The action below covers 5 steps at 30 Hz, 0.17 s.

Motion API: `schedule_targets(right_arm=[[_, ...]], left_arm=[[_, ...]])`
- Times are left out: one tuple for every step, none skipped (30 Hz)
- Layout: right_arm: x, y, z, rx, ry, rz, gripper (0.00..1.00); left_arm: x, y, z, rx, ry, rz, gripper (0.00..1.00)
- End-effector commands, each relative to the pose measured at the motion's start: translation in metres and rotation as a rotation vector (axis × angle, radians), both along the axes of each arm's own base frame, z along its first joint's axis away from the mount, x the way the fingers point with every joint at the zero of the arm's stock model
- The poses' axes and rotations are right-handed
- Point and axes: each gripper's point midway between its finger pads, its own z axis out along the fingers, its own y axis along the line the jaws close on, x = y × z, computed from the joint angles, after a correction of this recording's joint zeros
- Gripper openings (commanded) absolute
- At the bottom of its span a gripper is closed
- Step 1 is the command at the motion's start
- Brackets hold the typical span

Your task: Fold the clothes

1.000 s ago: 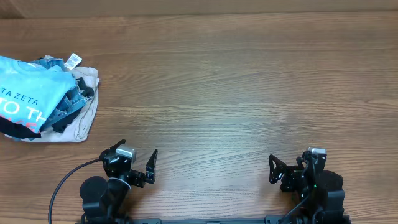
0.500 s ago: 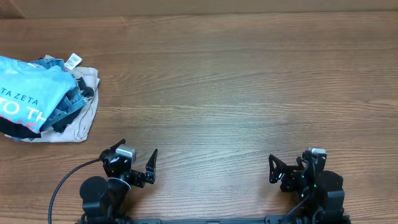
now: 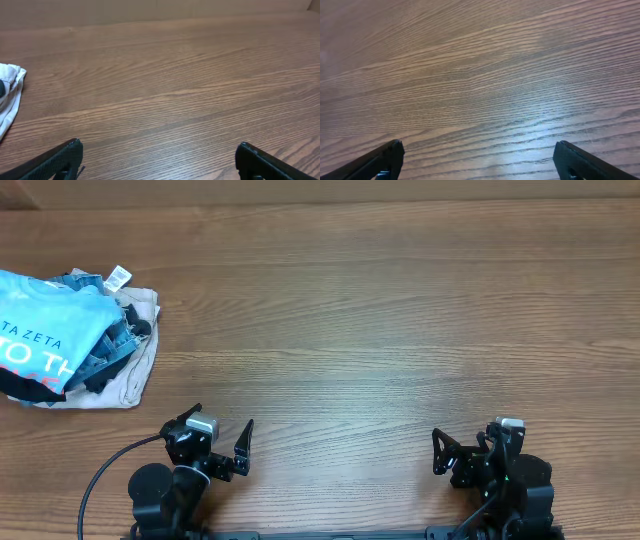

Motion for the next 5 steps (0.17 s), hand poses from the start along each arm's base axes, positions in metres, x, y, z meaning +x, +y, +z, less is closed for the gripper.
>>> schedule_targets(right_arm=[[0.0008,-0.0004,0.0011,0.002,-0.011,-0.002,1.0],[0.0008,-0.0003,0.0011,0.002,-0.011,-0.002,1.0],[0.0008,-0.0004,0.0011,0.002,-0.011,-0.002,1.0],[0.0008,-0.0004,0.0011,0.002,-0.011,-0.002,1.0],[0.0008,-0.0004,0.0011,0.002,-0.011,-0.003,1.0]], left_arm=[[-0.001,-0.0044,0.0008,-0.019,-0.008,-0.02,1.0],[-0.001,-0.0044,0.0008,-0.019,-0.008,-0.02,1.0],[-0.001,-0.0044,0.0008,-0.019,-0.008,-0.02,1.0],[-0.001,-0.0044,0.0008,-0.019,-0.008,-0.02,1.0],[-0.001,-0.0044,0.0008,-0.019,-0.008,-0.02,1.0]])
